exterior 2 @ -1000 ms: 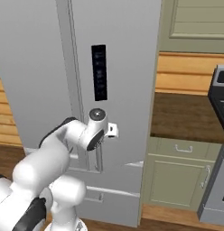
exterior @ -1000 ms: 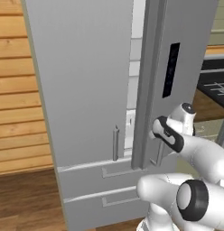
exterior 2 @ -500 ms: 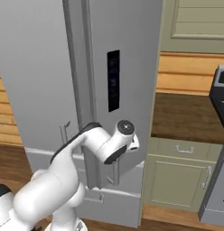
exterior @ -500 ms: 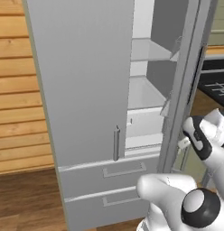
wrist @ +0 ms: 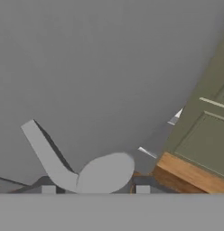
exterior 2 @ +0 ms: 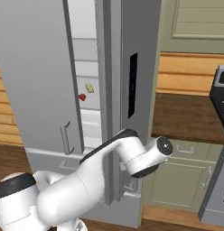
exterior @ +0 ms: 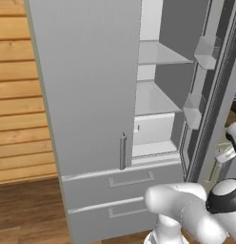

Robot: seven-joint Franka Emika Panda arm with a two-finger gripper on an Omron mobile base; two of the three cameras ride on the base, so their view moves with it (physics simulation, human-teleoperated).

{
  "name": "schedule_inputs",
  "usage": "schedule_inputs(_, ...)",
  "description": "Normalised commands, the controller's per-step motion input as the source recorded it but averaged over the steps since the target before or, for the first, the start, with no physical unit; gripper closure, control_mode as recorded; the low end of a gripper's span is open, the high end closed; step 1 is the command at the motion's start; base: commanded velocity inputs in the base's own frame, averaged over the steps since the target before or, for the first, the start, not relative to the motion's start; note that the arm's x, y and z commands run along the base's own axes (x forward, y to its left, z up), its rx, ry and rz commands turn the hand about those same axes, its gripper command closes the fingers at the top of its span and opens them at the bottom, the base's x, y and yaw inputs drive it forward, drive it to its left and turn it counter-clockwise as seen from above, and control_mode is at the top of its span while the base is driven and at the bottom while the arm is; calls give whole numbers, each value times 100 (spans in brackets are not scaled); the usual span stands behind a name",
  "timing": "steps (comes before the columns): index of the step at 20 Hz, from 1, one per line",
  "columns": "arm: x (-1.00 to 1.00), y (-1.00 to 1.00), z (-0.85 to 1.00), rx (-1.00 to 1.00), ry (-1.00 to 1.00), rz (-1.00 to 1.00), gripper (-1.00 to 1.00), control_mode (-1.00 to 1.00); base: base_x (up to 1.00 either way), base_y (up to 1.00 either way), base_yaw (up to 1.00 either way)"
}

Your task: Take the strawberry from the fridge and place it on top of the pancake, located on the dining counter.

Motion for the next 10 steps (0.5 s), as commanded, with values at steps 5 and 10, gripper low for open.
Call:
schedule_inputs(5, -7, -36, -12, 10, -3, 6, -100, -100, 0, 0, 0)
schedule_inputs(10, -18, -31, 1, 5, -2, 1, -100, -100, 0, 0, 0)
